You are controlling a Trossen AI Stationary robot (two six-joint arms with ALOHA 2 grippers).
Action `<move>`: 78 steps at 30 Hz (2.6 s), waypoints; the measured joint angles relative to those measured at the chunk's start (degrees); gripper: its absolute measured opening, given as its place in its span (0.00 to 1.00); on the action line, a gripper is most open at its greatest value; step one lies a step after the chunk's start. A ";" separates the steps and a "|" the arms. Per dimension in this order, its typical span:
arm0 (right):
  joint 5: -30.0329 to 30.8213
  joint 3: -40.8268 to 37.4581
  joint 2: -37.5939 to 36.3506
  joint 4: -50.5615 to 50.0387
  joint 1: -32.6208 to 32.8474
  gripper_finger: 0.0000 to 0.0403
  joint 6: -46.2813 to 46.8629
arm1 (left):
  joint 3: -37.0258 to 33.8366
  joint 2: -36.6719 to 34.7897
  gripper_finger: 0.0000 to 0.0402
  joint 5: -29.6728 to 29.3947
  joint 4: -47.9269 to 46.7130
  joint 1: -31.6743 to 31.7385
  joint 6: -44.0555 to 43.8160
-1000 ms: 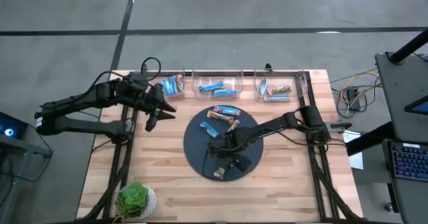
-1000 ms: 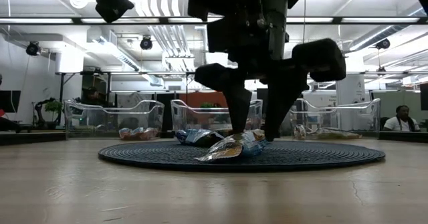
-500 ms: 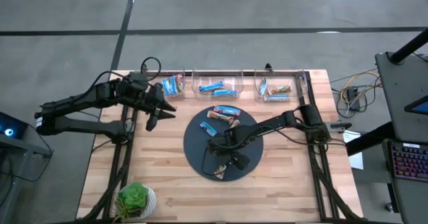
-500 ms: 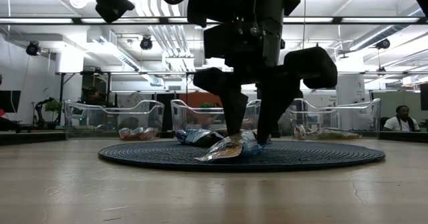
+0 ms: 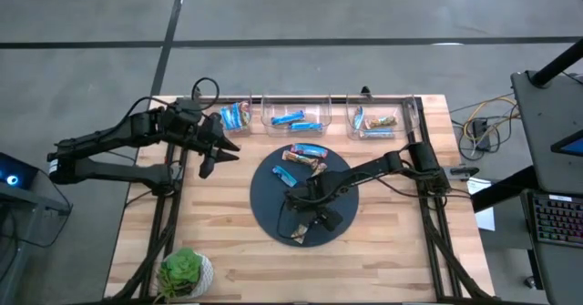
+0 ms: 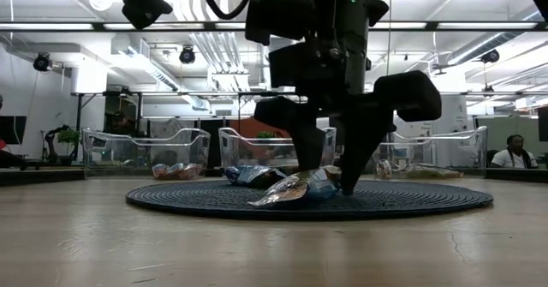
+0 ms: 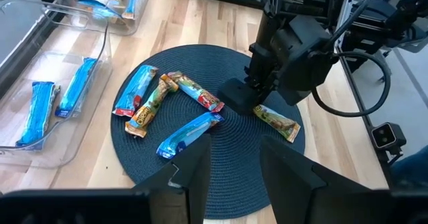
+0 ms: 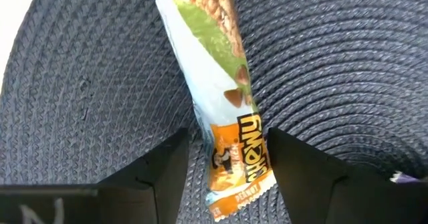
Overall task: Pick and place Granola Bars by type
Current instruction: Put the yellow granola bar into the right transparent bin
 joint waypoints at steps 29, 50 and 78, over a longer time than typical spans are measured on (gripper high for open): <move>-0.22 -1.24 -0.07 0.05 0.00 0.22 -0.64 | 0.02 0.02 0.28 -1.09 0.02 0.00 -0.01; -0.20 1.24 -0.44 -4.34 0.04 0.18 -0.44 | 0.02 0.02 0.28 -1.25 0.02 0.02 0.00; -0.26 15.10 -0.79 -21.75 -8.52 0.18 7.32 | 0.06 0.02 0.28 -1.01 1.92 0.02 0.00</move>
